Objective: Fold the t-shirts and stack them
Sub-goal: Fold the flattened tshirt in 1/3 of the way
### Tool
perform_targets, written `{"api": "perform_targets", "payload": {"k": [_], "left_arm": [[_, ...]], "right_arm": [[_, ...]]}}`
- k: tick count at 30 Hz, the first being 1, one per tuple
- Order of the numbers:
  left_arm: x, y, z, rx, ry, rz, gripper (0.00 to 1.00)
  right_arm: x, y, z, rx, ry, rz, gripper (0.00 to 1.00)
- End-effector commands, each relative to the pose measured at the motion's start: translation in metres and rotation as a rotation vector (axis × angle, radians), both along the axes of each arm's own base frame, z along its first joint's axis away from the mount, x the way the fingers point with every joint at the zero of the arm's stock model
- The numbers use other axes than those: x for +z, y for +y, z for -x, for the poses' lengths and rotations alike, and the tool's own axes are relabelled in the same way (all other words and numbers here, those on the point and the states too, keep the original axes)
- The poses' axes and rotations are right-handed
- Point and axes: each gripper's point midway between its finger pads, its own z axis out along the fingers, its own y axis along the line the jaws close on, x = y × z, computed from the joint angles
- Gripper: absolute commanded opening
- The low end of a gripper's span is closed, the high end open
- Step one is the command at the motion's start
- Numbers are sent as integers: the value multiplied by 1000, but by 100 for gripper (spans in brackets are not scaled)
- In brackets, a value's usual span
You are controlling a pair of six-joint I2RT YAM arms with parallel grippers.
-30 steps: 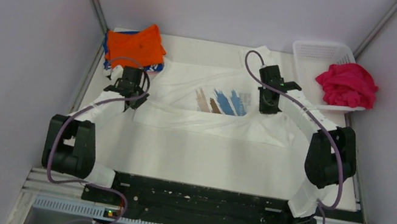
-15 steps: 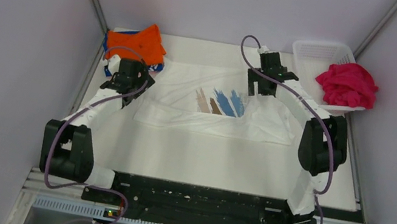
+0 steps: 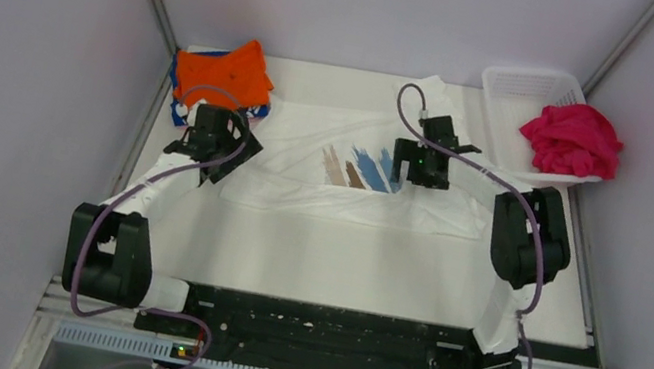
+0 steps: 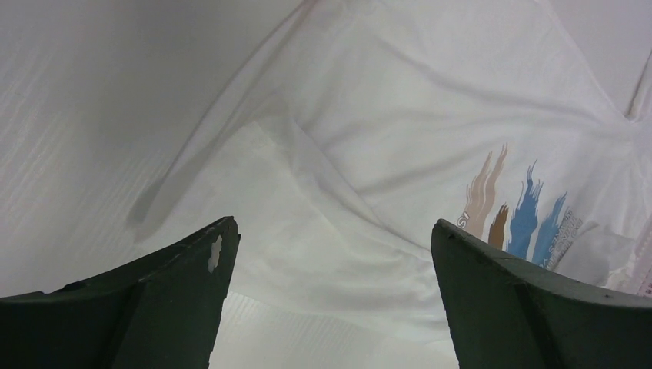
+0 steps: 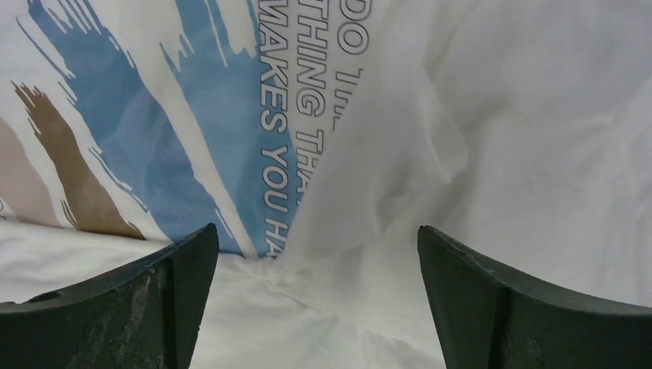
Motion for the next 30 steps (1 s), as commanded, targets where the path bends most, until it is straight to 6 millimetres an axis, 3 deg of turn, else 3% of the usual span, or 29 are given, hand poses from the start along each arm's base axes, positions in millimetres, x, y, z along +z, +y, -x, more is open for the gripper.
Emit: {"api": "perform_targets", "payload": {"k": [1,8,12,17,21,24,30], "left_arm": [[-1,2,5,-4,4,-6,99],[9,5,4,16,-15,-13,99],[13,6,5,19,-16,-20,99],[19,-2,-2,-27,-41,0,99],[15,-30,-15,-138,-56,95,99],[2,-44,-21,-183,-36,134,99],[-45,-45,-29,-172,66,126,99]], "right_arm": [[23,37,-44,33,-111,-133,99],[42,72,-85,78,-170,-173,99],[56,78,-93,84,-210,-135,99],[66,62,-78,51,-226,-103,99],[64,34,-51,-37,-214,-98,99],[60,13,-30,-87,-209,-110,99],[16,-7,1,-177,-120,-132,99]]}}
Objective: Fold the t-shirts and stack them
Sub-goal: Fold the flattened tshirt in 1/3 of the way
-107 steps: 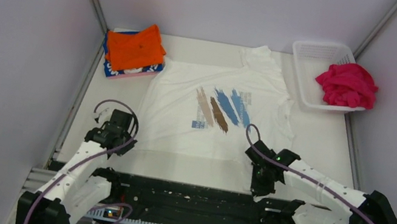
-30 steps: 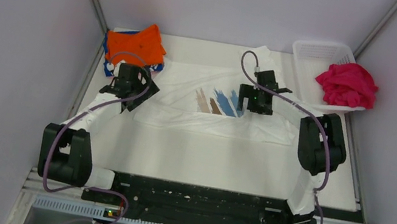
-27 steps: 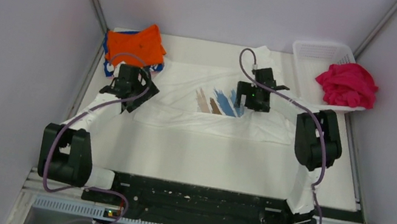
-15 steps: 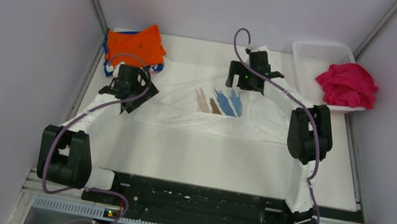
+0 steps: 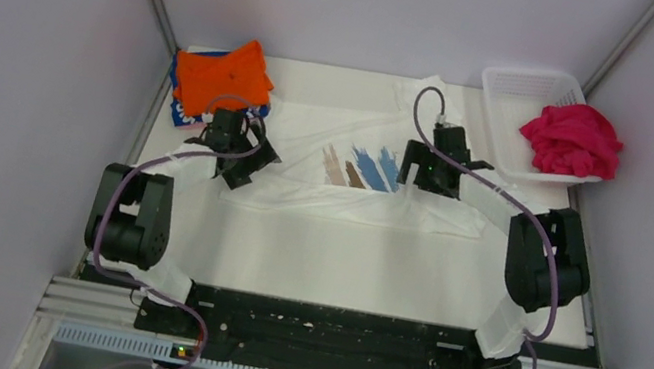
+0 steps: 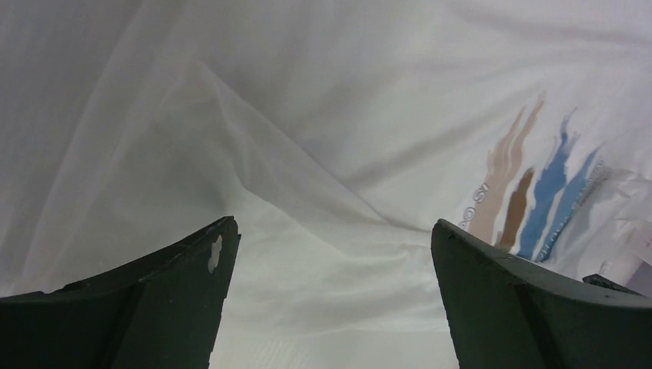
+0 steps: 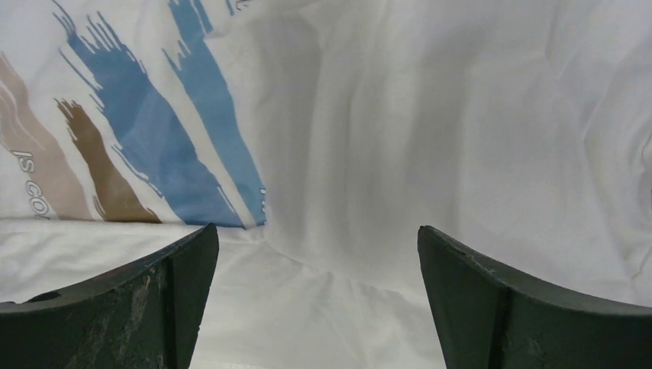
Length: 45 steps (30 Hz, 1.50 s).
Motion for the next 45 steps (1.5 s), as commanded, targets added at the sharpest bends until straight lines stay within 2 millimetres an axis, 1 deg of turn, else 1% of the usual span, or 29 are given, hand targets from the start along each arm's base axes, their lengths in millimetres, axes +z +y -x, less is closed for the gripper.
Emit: {"api": "perform_targets", "payload": {"k": [1,3,6,10,12,13,14,16,19,21,23,25,27,29,30,33,36,38,39,41,45], "left_arm": [[-10,-4,-18,-20,-5,0,99],[-22,-2,-13,-14,34,-15,99],[-34,5,0,1,69,-45,99],[-48,20,29,37,119,-103,99],[-55,23,48,40,148,-112,99],[-53,23,56,44,148,-110,99],[-56,24,67,48,166,-108,99],[-57,24,87,61,183,-93,99],[-59,26,117,99,195,-67,99],[-59,25,135,113,198,-44,99],[-65,26,157,131,227,-36,99],[-67,26,172,148,231,-24,99],[-66,25,182,155,224,-6,99],[-61,26,189,168,211,-4,99],[-57,30,189,184,194,-19,99],[-40,42,186,218,123,-63,99],[-24,45,175,209,50,-82,99],[-17,45,169,204,35,-86,99],[-11,43,162,195,17,-82,99],[-7,39,153,174,8,-70,99],[5,25,129,129,-34,-22,99]], "right_arm": [[-8,-6,0,-96,-20,-59,99],[-16,-9,5,-121,-6,-61,99],[-29,-20,22,-175,26,-46,99],[-44,-30,56,-213,85,-50,99],[-50,-34,77,-233,122,-64,99],[-53,-35,88,-237,142,-74,99],[-51,-35,99,-235,149,-89,99],[-56,-39,119,-231,172,-85,99],[-53,-42,147,-214,188,-80,99],[-54,-40,163,-187,197,-97,99],[-53,-35,175,-157,201,-115,99],[-52,-30,185,-132,208,-115,99],[-49,-28,191,-117,205,-112,99],[-46,-28,195,-116,200,-108,99],[-44,-29,195,-118,193,-106,99],[-34,-33,190,-120,150,-93,99],[-22,-35,180,-121,102,-80,99],[-14,-33,173,-109,77,-81,99],[-9,-31,168,-108,60,-82,99],[1,-29,159,-100,30,-87,99],[14,-22,146,-85,-8,-101,99]]}}
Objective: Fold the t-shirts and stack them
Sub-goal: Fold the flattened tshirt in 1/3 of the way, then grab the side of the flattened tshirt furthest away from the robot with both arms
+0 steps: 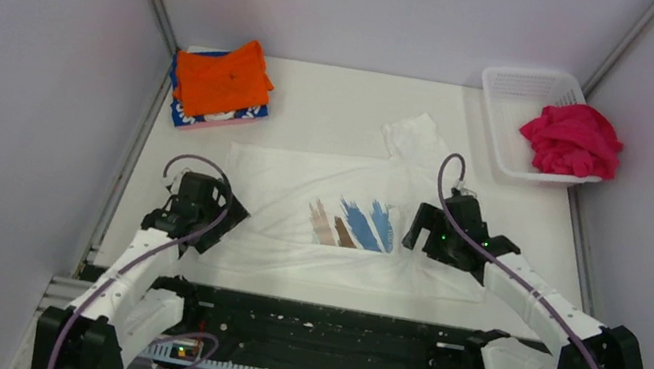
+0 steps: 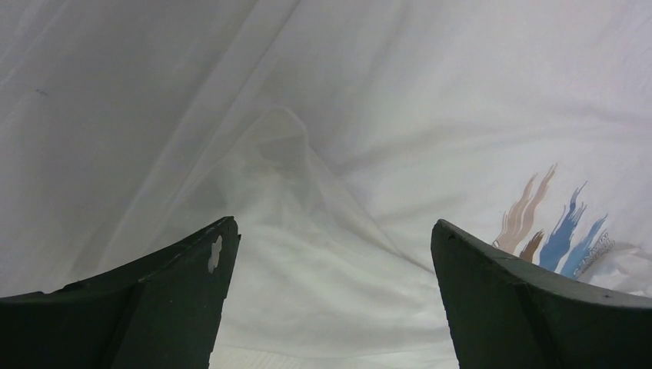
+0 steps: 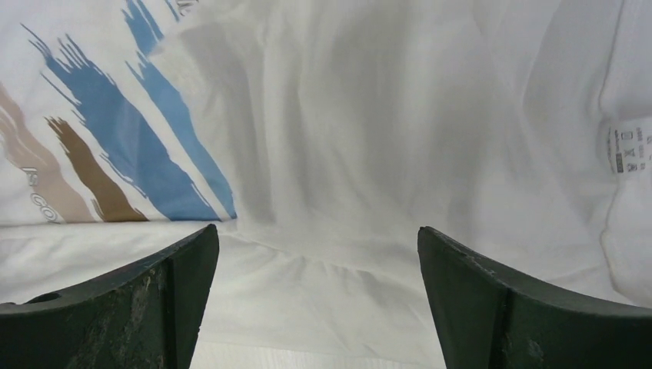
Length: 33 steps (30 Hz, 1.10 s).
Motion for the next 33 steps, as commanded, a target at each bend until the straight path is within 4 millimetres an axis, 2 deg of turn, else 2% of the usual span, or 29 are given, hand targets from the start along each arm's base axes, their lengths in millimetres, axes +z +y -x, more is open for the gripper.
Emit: {"api": "perform_targets", "payload": {"k": [1,3,5,12,15,19,22,27,30,33], "left_arm": [[32,-19,-39,-74,-123,60,99],[36,-22,-50,-86,-138,71,99],[31,-20,-56,-79,-124,52,99],[4,10,-73,25,-34,-97,99],[0,18,-82,63,-31,-126,99],[0,38,-80,132,43,-182,99],[12,39,-81,114,39,-184,99],[50,34,-99,62,-56,-184,99],[63,38,-120,49,-101,-224,99],[67,41,-146,37,-101,-258,99]], "right_arm": [[35,12,-31,19,-117,-19,99],[37,15,-35,23,-128,-26,99],[38,17,-39,26,-135,-29,99],[40,15,-52,4,-157,0,99],[42,12,-58,-10,-163,3,99],[46,8,-63,-31,-173,-3,99],[54,5,-68,-38,-198,2,99],[69,6,-81,-47,-245,0,99],[76,6,-92,-45,-268,9,99],[82,8,-103,-45,-287,1,99]]}}
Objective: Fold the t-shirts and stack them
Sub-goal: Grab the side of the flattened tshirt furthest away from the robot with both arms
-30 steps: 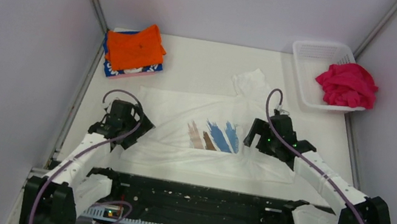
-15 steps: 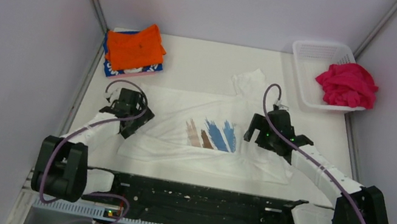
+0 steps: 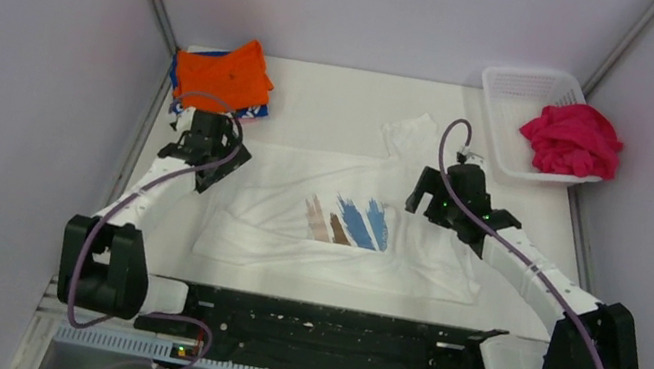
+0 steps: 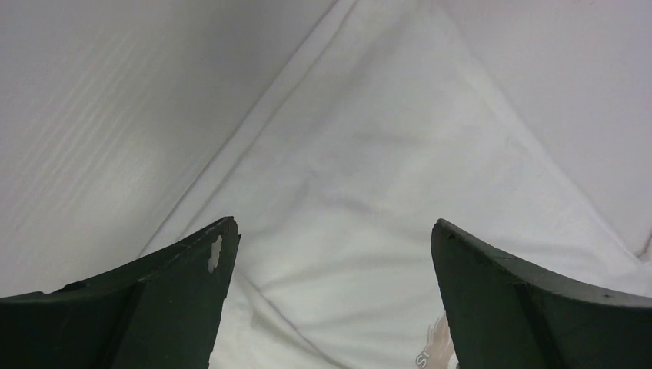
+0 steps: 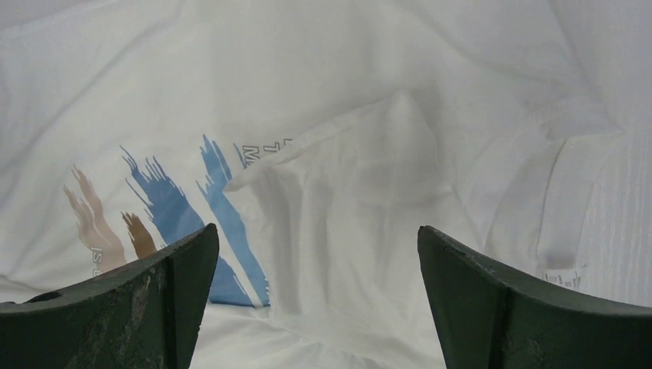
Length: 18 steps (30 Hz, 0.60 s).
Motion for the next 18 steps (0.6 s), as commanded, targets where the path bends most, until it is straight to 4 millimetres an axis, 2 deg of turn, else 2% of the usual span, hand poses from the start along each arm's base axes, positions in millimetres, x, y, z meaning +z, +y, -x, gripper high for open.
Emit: {"api": "perform_targets", "payload": {"k": [1,4,5,7,12,18], "left_arm": [[19,8,-47,-27,-47,-81,99],[18,12,-81,-43,-66,-127,97],[19,11,-99,-61,-104,-139,95],[7,11,-118,-80,-80,-149,87],[-14,25,-148,-21,-20,-181,79],[-36,34,-161,-12,-12,-133,75]], "right_arm": [[32,3,-34,-10,-109,-13,99],[34,5,-42,0,-123,-15,99],[35,6,-44,-1,-127,-16,99],[31,5,-46,-1,-122,-9,99],[23,1,-48,-2,-100,7,99],[19,-4,-47,-8,-96,21,99]]}}
